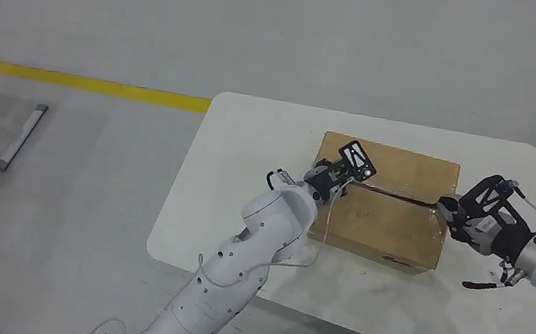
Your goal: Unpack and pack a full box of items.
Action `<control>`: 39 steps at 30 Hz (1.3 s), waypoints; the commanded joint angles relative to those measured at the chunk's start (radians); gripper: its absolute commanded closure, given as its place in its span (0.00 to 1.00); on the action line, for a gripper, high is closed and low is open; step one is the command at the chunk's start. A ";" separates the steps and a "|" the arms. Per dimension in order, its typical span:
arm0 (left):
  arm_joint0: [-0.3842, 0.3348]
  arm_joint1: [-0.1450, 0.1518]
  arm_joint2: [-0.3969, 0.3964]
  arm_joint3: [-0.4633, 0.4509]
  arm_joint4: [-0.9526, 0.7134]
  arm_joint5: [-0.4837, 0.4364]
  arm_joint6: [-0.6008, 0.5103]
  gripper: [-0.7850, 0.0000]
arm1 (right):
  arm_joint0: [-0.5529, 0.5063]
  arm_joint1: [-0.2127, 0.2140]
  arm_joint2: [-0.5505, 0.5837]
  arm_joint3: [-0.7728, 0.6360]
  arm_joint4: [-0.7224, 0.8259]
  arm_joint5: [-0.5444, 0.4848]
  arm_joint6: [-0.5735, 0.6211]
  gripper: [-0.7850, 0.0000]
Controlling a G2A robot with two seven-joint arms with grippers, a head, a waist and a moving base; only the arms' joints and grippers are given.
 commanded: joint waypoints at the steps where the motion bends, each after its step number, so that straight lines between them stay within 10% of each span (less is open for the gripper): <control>1: -0.002 -0.003 0.002 0.011 -0.003 -0.001 0.000 1.00 | -0.003 0.001 0.002 -0.003 0.001 -0.001 -0.003 1.00; 39: 0.019 -0.016 -0.019 0.017 0.021 -0.061 -0.012 1.00 | -0.010 0.017 0.030 0.004 0.062 -0.001 -0.026 1.00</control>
